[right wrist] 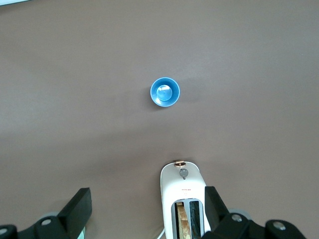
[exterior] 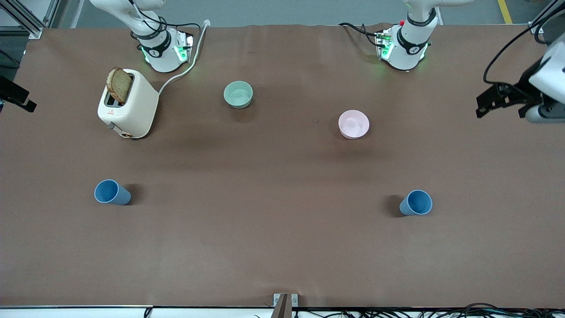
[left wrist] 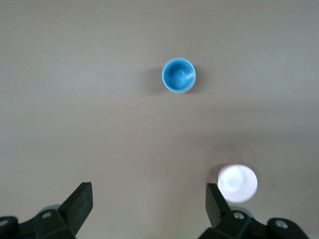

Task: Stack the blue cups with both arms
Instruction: 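Reach the left and right grippers down toward the two blue cups, then close the left gripper on one blue cup while the right gripper grasps the other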

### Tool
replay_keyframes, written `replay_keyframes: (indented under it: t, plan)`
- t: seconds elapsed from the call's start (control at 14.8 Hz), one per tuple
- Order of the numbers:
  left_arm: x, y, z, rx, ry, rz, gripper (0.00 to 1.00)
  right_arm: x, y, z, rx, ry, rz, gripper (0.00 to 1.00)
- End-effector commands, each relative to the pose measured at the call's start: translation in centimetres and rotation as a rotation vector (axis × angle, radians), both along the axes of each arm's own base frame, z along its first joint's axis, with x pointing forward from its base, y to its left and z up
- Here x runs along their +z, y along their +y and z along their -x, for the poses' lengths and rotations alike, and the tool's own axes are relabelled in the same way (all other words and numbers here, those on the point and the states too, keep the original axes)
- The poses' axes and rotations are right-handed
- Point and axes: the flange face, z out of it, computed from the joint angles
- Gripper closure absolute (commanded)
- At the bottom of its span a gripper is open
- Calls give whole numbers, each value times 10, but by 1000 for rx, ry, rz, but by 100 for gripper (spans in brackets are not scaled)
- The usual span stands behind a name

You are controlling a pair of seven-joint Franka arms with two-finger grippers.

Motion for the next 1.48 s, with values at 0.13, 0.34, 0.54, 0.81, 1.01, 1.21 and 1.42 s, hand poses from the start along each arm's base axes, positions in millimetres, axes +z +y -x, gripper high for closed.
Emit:
replay_keyframes:
  t: [0.13,0.34,0.54,0.81,1.01,1.21,1.42]
  plan:
    - [-108,13,-83,5,-29,-4,0,0,1,-1,0,-4,-2,0]
    - [-197,16,-119,21,-19,7,0,-7,-1,-6,8,-4,-1,0]
    - [-263,21,-130,42,27,26,0,-52,-6,-31,43,46,-1,0]
    - [-313,12,-126,32,107,24,2,-147,-16,-80,93,96,-61,0]
    - [-332,12,-127,33,128,27,13,-225,-32,-98,196,96,-70,0]
    - [-350,5,-128,23,143,28,23,-275,-45,-108,192,107,-71,0]
    - [-361,4,-129,22,137,29,42,-318,-63,-119,214,98,-48,0]
